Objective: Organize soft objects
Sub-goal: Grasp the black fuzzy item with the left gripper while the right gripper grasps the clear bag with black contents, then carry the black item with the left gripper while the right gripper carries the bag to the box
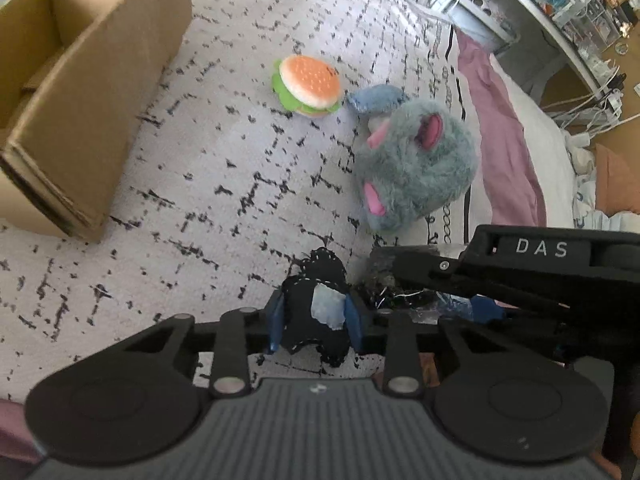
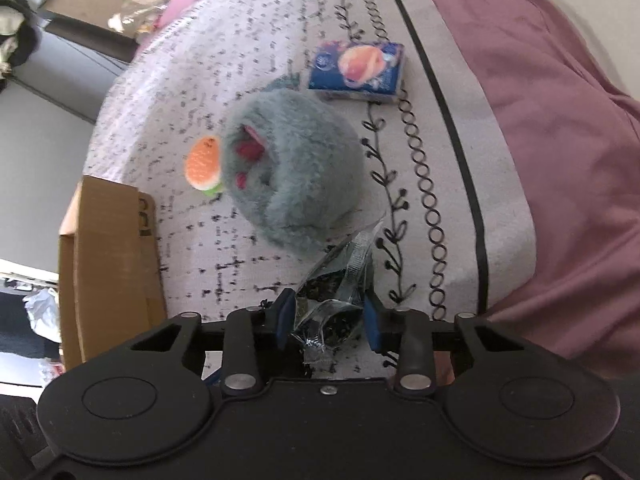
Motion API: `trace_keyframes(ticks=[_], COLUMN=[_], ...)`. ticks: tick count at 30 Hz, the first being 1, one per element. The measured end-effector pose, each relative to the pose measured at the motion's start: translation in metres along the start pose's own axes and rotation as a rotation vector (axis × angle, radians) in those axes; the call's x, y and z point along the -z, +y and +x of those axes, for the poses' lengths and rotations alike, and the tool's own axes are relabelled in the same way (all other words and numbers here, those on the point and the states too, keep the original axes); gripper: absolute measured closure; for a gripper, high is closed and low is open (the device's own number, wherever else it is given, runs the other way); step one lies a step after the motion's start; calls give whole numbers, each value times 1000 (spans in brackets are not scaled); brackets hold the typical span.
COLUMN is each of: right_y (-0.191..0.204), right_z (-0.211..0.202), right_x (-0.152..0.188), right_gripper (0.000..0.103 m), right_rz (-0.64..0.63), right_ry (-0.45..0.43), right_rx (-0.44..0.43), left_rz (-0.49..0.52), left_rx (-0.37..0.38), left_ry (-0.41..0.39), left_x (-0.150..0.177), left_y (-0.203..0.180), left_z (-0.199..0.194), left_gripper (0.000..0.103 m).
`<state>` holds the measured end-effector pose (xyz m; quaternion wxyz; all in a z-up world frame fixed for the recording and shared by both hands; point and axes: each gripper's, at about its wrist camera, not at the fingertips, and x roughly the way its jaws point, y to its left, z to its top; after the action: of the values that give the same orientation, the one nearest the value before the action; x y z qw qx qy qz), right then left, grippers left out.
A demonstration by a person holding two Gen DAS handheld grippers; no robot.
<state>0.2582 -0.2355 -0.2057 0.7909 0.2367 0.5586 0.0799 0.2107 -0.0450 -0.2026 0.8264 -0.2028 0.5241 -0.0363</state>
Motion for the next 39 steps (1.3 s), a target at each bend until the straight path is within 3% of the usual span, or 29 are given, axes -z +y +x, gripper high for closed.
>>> trace_keyframes(ticks=[5,12,29,39], right_y=[5,9,47,82], right_z=[-9,-28,-71,-79], right_x=[2,9,19,20], right_gripper=[74,76,76,76], right_rz=[-26,-63,-161,-198], right_ry=[-35,-97,-212,-259], right_rx=[-47,-90,10,11], left_rz=[6,22,-12,-6], left_rx=[-9,-18,-2,12], left_ry=[-46,-109,-244,-293], left_x=[0,1,-9,-23], left_y=[-1,-2,12,32], left_z=[-17,-43,-104,-128], left_gripper=[73,73,73,73])
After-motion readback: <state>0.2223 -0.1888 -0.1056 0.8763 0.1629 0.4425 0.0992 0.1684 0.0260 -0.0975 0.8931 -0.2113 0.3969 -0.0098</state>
